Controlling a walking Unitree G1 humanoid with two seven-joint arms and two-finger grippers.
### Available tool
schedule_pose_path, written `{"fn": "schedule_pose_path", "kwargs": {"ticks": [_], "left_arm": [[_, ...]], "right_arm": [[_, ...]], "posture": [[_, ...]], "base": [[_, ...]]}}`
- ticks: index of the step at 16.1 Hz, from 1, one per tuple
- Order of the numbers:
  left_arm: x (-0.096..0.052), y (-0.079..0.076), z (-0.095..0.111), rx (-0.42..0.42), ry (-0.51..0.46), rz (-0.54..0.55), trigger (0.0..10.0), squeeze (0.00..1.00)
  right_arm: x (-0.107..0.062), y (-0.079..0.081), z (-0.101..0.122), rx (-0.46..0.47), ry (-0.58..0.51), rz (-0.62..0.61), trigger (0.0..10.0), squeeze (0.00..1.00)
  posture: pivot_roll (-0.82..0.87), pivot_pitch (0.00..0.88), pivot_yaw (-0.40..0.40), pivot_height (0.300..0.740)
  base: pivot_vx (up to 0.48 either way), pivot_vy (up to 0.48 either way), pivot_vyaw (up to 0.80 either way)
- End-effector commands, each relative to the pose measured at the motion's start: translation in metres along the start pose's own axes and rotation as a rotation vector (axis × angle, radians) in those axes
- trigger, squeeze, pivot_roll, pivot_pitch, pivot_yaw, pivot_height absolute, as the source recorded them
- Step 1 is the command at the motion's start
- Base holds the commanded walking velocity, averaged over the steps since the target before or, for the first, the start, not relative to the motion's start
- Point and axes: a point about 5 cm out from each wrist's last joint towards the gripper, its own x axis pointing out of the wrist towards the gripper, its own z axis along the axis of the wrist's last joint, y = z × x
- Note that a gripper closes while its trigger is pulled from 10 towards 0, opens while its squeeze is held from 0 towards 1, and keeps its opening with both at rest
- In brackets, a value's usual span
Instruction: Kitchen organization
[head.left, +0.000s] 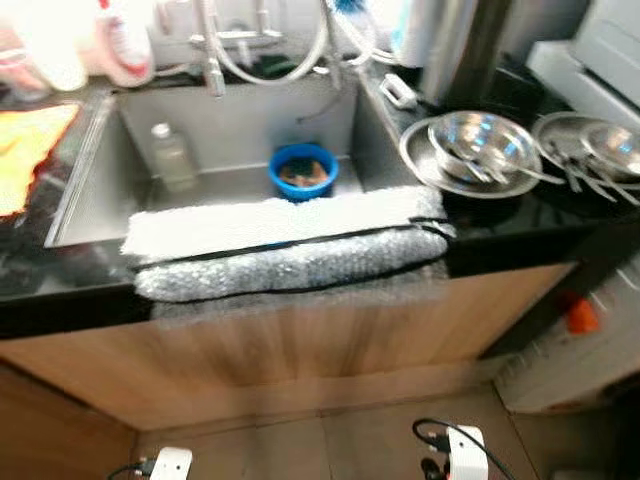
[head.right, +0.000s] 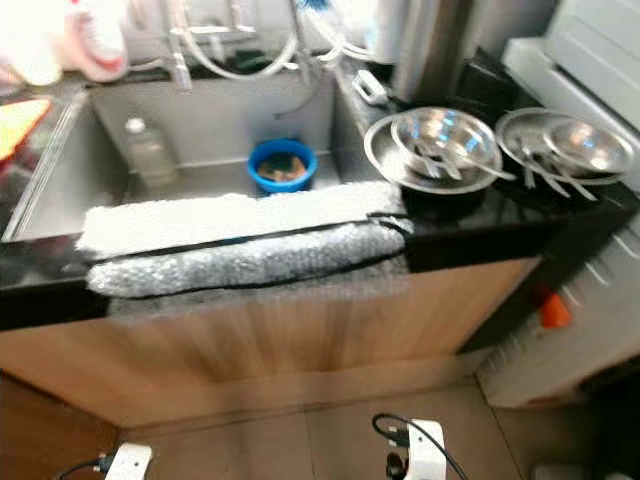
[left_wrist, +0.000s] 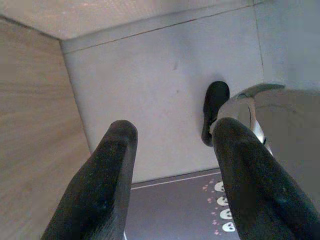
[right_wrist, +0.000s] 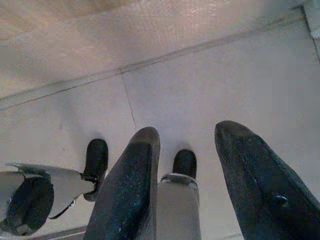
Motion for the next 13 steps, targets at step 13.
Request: {"fn": "schedule_pose_path", "kwargs": {"ticks": [13], "left_arm": [[-0.001, -0.006, -0.007, -0.008, 0.019, -0.01, 10.0, 0.0]], "right_arm": [[0.001, -0.004, 0.009, -0.02, -0.011, 0.006, 10.0, 0.0]], "posture": [[0.07, 0.015, -0.035, 0.74]], "base": [[0.0, 0.0, 0.68]]}}
